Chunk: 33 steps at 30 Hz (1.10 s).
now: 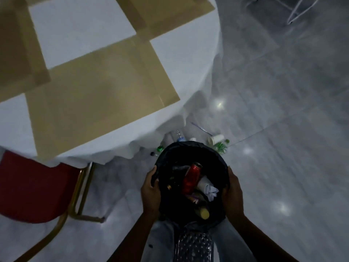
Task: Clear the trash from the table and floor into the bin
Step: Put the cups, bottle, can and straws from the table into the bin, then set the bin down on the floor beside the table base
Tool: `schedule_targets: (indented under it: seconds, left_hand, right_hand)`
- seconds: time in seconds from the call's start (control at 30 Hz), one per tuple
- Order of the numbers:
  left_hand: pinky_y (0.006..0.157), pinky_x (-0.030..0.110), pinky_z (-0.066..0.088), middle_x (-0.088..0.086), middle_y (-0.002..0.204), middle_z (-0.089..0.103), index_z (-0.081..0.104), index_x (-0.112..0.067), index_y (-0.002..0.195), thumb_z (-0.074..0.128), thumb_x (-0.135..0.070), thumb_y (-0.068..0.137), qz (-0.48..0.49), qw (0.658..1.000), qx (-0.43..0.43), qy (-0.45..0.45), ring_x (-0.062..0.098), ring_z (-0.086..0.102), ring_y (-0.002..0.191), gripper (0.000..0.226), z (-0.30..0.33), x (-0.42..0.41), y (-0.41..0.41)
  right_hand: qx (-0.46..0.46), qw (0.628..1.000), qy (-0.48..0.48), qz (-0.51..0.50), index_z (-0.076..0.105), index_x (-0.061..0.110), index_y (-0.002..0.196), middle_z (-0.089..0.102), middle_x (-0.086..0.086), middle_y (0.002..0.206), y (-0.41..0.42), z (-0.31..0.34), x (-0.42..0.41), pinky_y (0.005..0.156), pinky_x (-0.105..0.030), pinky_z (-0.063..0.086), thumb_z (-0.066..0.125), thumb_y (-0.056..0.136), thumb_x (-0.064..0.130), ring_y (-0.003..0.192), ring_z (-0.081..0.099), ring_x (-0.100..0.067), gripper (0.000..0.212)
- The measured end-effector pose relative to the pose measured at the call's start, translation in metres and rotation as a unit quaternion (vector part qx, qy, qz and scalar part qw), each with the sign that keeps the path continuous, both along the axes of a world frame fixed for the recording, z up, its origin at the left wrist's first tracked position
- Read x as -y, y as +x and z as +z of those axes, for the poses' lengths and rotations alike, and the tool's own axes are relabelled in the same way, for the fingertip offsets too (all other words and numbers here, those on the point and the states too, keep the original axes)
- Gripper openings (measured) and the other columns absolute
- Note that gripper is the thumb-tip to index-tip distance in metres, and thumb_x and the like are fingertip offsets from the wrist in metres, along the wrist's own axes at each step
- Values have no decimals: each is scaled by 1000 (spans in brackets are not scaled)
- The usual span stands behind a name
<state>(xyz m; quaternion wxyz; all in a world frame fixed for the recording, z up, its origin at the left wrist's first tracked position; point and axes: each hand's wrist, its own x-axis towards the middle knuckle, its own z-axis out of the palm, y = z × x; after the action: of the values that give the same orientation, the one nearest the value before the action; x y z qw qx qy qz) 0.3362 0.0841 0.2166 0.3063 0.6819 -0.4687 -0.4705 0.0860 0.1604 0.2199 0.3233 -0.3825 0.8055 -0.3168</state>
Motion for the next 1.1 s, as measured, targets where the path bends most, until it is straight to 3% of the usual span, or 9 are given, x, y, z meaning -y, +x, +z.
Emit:
schedule_targets:
  seconds: [0.17, 0.33, 0.43, 0.53, 0.63, 0.77, 0.83, 1.0, 1.1]
  left_hand:
    - [97, 7, 37, -2, 128, 57, 52, -18, 131, 52, -10, 97, 30, 999, 14, 5, 2, 51, 116, 35, -82, 8, 20]
    - [110, 47, 34, 7, 130, 57, 51, -10, 131, 53, 2, 93, 45, 999, 8, 15, 26, 50, 123, 40, -162, 18, 78]
    - [109, 36, 35, 11, 126, 57, 47, -1, 133, 66, -33, 87, 96, 995, 8, 11, 21, 51, 120, 59, -181, 27, 119]
    - [92, 9, 42, 13, 126, 58, 50, -7, 133, 52, -4, 94, 85, 992, 91, 23, -9, 55, 103, 40, -203, 37, 166]
    - [106, 27, 38, 17, 131, 53, 45, -2, 133, 52, 9, 90, 87, 984, 152, -43, 5, 52, 119, 45, -230, 41, 211]
    - [100, 18, 41, -13, 121, 58, 48, -7, 131, 54, 10, 89, 114, 980, 154, -61, -17, 51, 108, 45, -259, 55, 250]
    - [99, 15, 41, -7, 123, 56, 49, -9, 129, 56, 12, 87, 121, 978, 153, -79, -13, 52, 110, 47, -276, 59, 262]
    - [93, 11, 42, 1, 127, 58, 53, -7, 130, 55, 8, 90, 155, 973, 148, -84, 5, 55, 113, 43, -323, 63, 291]
    - [99, 30, 43, 3, 127, 58, 55, -8, 128, 57, 6, 89, 150, 971, 153, -108, 14, 54, 115, 42, -342, 59, 301]
  right_hand:
    - [28, 999, 22, 13, 41, 13, 140, 52, -4, 131, 26, -77, 23, 100, -16, 36, 52, 92, 15, 119, 49, -11, 49]
    - [23, 998, 34, 37, 48, 27, 134, 60, -1, 114, 67, -157, 49, 91, -26, 46, 46, 96, 27, 102, 58, -16, 38]
    - [79, 994, 10, 73, 46, 20, 132, 55, 7, 114, 113, -187, 65, 80, 0, 34, 44, 96, 7, 100, 53, -6, 38]
    - [135, 989, -30, 51, 40, 13, 133, 55, 7, 112, 161, -218, 81, 82, 2, 34, 42, 93, -13, 100, 56, -9, 48]
    - [119, 986, -75, 89, 37, 12, 137, 47, -5, 134, 206, -261, 98, 103, -9, 27, 46, 91, -12, 124, 41, 3, 53]
    - [113, 982, -85, 129, 35, -1, 141, 39, -14, 144, 246, -317, 119, 106, -9, 24, 50, 88, -14, 132, 35, -3, 56]
    - [102, 980, -93, 141, 34, 1, 142, 38, -15, 146, 260, -340, 126, 111, -15, 21, 50, 91, -8, 135, 35, -19, 54]
    - [59, 975, -127, 169, 28, 6, 145, 32, -11, 150, 282, -383, 145, 107, -6, 15, 46, 86, -17, 136, 26, -10, 66]
    - [45, 973, -131, 187, 28, 13, 147, 35, -8, 148, 287, -397, 155, 111, -29, 27, 47, 87, -11, 135, 33, -20, 67]
